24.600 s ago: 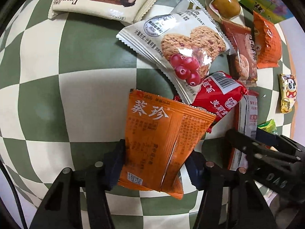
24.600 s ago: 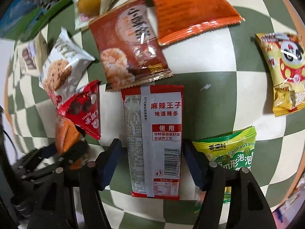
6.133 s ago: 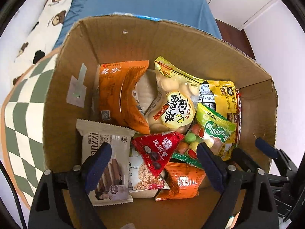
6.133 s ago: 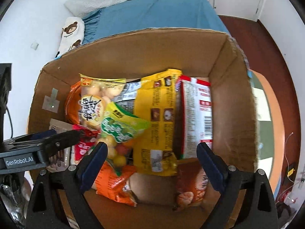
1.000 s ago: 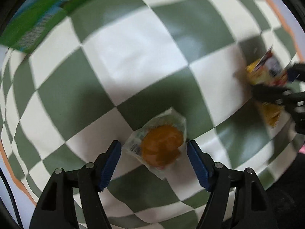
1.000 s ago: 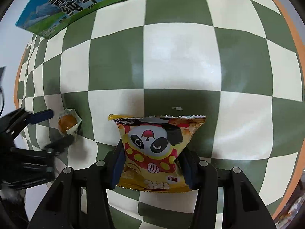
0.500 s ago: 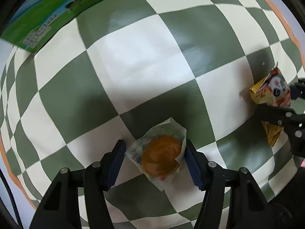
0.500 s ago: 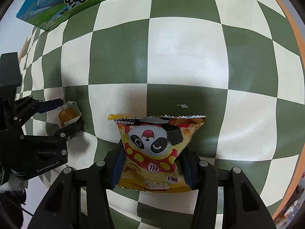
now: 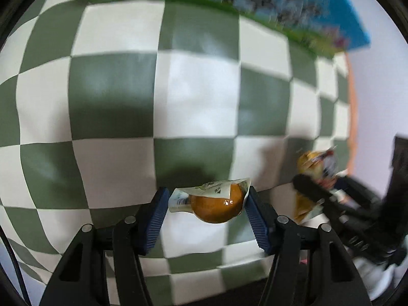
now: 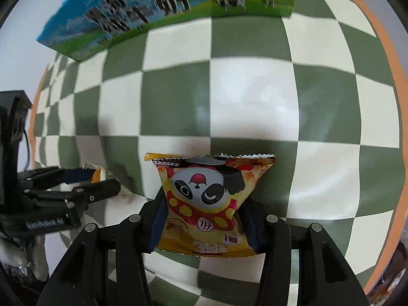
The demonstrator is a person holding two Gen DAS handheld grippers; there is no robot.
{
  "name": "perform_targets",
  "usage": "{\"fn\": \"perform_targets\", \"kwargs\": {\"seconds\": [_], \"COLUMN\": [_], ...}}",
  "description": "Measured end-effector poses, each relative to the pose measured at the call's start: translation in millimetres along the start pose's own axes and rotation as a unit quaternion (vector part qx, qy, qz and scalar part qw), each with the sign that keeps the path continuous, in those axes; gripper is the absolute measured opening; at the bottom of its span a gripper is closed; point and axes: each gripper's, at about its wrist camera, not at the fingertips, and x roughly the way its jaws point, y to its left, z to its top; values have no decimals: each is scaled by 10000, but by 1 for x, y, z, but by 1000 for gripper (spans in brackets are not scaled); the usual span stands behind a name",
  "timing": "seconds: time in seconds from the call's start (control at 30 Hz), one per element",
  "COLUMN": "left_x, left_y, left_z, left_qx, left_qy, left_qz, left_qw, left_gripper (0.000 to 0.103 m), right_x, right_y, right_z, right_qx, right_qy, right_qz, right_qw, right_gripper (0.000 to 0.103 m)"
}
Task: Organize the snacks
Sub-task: 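Carry both items into the box and release them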
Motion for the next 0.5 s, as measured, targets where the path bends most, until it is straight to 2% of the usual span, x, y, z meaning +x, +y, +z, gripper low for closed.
{"fn": "perform_targets", "kwargs": {"seconds": [0.13,0.27,0.37,0.5], "left_x": [-53,-100,-131,-164], "left_y": [-1,0,-15,-27], "left_z": [40,74,98,137], "left_qx": [-158,-155,-48,52], "left_qy": [-355,-748,-1028,-1338], "left_qz": [-359,-754,-964,-1009], "left_qw": [9986,9942,9900,9858], "left_gripper": [58,58,58,58], "right_x": [-30,-66,-107,-141], "right_y": [7,13,19,30], "right_z": [6,27,54,94], "right_qx": [-7,-19,-97,-183], "right_qy": [-228,-519,-854,-1201], "right_qz": [267,541,716,814], "right_qw": [9994,9972,9937,9892], "right_gripper": [54,54,54,54]}}
